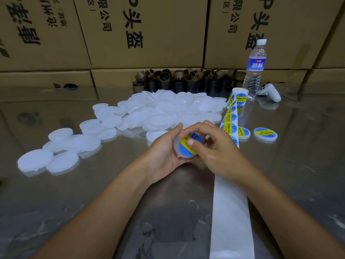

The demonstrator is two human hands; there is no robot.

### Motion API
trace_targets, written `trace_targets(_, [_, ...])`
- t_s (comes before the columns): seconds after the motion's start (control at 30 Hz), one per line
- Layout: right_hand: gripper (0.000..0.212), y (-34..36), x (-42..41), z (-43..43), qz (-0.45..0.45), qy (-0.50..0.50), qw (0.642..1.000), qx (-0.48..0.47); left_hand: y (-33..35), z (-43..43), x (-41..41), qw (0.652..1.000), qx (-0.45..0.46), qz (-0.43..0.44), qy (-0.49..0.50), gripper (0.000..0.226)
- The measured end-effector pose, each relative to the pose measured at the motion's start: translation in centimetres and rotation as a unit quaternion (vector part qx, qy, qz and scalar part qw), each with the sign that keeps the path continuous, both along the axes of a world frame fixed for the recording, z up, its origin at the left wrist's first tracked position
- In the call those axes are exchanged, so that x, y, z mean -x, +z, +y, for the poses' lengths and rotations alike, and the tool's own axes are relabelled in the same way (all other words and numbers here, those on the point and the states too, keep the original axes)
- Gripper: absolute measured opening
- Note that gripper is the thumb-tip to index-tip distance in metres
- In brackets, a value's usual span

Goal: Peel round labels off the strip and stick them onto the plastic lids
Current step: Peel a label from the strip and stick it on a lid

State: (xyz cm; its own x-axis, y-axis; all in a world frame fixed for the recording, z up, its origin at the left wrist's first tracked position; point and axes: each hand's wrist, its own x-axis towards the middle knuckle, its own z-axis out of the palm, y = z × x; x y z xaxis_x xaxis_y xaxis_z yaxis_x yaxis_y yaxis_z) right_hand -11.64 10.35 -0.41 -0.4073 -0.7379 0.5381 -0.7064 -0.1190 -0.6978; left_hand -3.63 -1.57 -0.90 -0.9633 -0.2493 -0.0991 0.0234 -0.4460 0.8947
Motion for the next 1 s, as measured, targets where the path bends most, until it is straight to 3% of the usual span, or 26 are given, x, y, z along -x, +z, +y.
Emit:
trace_targets(0.7, [0.038,-0.01,0.2,0.06,0.015,-0.014,0.999,-0.027,-0.24,-0.06,0.11,1.0,-0.009,0.006,-0.008,0.047])
trace_targets(1.0, [0.034,-0.04,0.22,0.08,0.015,-0.021,0.999,-0.03,0.06,0.21,0.01,1.0,-0.013,-0.001,-0.015,0.055])
